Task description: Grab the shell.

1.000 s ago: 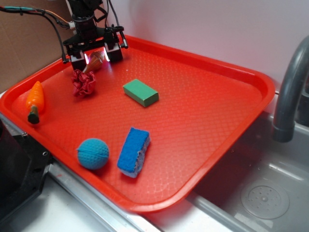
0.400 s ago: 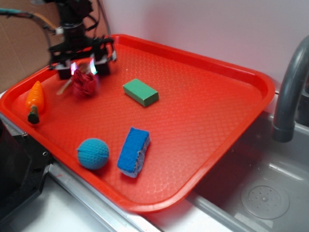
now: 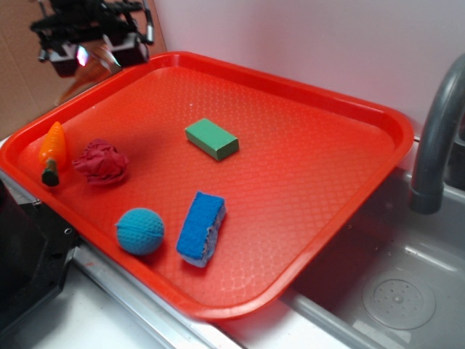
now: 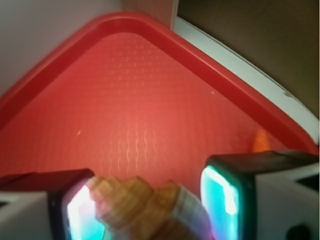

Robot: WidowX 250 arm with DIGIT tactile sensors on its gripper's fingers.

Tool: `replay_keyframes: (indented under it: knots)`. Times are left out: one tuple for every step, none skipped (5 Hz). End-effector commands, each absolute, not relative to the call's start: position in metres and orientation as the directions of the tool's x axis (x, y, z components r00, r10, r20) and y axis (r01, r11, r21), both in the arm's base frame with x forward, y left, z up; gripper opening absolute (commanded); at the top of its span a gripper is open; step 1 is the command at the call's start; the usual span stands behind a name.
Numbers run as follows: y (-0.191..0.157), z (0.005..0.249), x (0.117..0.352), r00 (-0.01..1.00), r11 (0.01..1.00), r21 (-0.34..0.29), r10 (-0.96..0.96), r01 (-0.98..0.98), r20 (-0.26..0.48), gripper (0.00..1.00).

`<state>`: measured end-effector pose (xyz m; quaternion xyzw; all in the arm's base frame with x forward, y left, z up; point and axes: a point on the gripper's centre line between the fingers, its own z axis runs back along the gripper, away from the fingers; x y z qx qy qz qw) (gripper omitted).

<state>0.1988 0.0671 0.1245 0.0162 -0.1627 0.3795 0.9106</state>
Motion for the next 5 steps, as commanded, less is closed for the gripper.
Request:
replay_keyframes:
  knots:
    - [0.028,0.208,0.200,0.831,0.885,-0.120,0.464,-0.450,0.308,0.00]
    - [0.020,0.216,0.209,0.891,0.913,-0.198,0.395,-0.356,0.223,0.00]
    - [0.023,0.220,0.208,0.918,0.889,-0.306,0.385,-0.342,0.093,0.00]
    - [0.023,0.221,0.205,0.926,0.884,-0.329,0.371,-0.331,0.064,0.00]
    - [0.020,0.219,0.207,0.919,0.891,-0.292,0.386,-0.348,0.082,0.00]
